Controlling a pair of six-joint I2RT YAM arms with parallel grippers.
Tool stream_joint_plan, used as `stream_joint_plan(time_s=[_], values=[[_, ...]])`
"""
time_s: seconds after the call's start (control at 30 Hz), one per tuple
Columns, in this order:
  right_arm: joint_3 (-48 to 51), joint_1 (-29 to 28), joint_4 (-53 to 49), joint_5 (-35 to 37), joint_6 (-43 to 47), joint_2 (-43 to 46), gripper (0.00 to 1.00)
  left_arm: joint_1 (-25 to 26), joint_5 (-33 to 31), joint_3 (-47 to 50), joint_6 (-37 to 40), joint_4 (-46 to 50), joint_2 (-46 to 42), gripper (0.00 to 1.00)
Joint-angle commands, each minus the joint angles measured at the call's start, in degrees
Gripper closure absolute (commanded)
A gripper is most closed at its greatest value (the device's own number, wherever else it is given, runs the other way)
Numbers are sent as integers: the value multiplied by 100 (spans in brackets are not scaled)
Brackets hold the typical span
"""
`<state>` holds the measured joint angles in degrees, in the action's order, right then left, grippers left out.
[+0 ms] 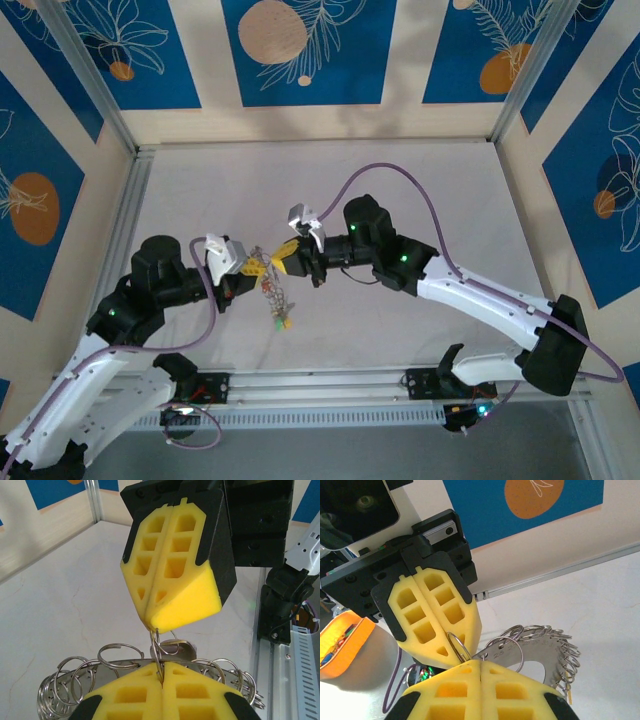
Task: Put the keys on the keyring
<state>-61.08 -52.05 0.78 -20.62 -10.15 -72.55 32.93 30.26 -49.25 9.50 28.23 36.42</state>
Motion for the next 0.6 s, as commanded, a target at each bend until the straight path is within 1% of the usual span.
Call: stream_joint_plan(time_s=[0.0, 0.1, 0.13, 0.23, 0.3, 0.37, 0.47, 0.57], values=[[-163, 64, -185, -57, -96, -66, 100, 97, 199, -155, -26, -474, -147, 100], [-133, 69, -157, -135, -96, -42, 100, 95, 150, -120, -61, -560, -195, 100], [-116, 65, -161, -132, -84, -19, 96, 92, 146, -119, -70, -574, -192, 100], [30, 93, -151, -119, 24, 181, 81, 93, 175, -150, -80, -573, -192, 100], [233, 100, -34, -74, 140, 489, 70, 97, 230, -197, -81, -562, -171, 100], [425, 94, 117, -93, 346, 822, 64, 97, 323, -246, -77, -569, -145, 100], [605, 64, 252, -135, 679, 1198, 52, 99, 582, -303, -143, -667, -101, 100], [550, 46, 204, -364, 951, 1236, 49, 99, 957, -308, -316, -920, -70, 100]])
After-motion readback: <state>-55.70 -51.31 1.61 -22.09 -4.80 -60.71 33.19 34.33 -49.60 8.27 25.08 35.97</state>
